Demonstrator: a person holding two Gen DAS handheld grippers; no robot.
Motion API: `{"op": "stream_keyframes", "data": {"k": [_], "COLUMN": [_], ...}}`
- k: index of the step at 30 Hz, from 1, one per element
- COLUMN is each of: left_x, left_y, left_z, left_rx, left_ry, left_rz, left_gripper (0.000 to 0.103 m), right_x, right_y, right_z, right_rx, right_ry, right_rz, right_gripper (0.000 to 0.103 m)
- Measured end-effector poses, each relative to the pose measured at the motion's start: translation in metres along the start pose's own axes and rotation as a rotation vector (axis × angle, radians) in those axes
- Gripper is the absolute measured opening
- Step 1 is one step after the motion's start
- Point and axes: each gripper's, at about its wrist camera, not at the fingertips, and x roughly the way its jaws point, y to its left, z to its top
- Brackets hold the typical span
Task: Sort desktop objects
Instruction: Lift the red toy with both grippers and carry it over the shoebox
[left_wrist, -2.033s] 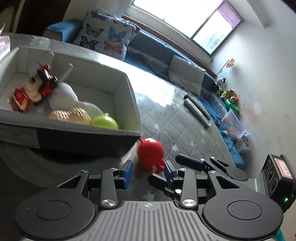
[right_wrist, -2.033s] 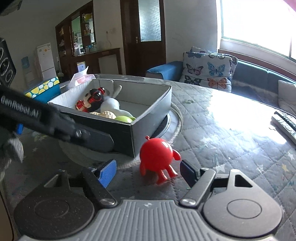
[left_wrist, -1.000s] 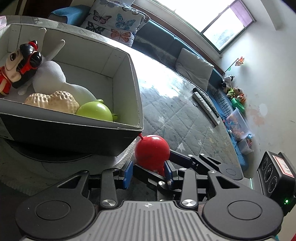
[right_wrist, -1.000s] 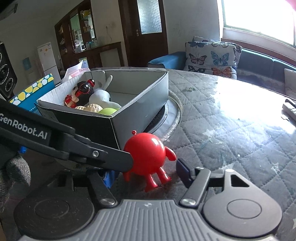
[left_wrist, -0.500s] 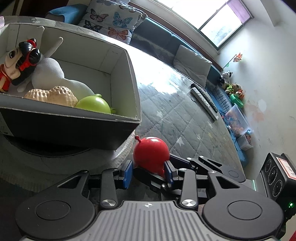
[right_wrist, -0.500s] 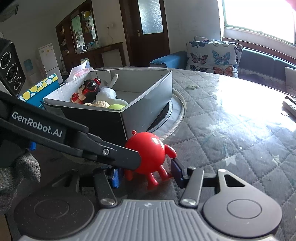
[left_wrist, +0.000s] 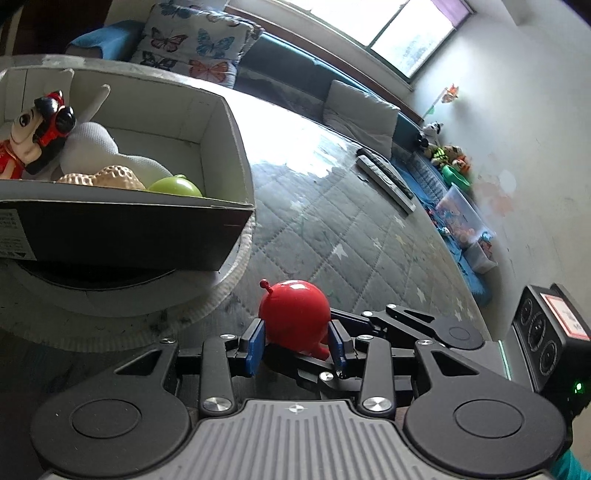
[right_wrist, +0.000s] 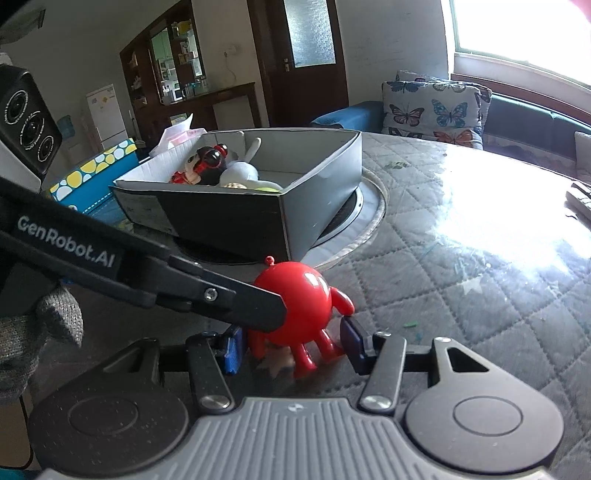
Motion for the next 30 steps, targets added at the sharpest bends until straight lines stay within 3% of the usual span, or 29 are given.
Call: {"op": "stream_keyframes", "data": {"k": [8, 21, 30], "left_x": [-0.014, -0.023, -0.059], "left_y": [0.001, 0.012, 0.009], "left_z": [-0.008, -0.01, 0.003], "left_rx": [0.018, -0.027, -0.01], "left_ry": [-0.022, -0.034, -0.135], "left_rz": [-0.001, -0.062, -0.087], "left_gripper": [0.039, 0.039, 0.037], "right_x": [-0.004, -0.011, -0.015], "right_y": [0.01, 0.03, 0.048], "right_z": [-0.006, -0.011, 0.021], "right_rx": [0.003, -0.037, -0.109], "right_ry": [0.0, 0.013, -0.038], "right_rz": [0.003, 0.004, 0.013], "right_gripper": [0.054, 0.052, 0.047]}}
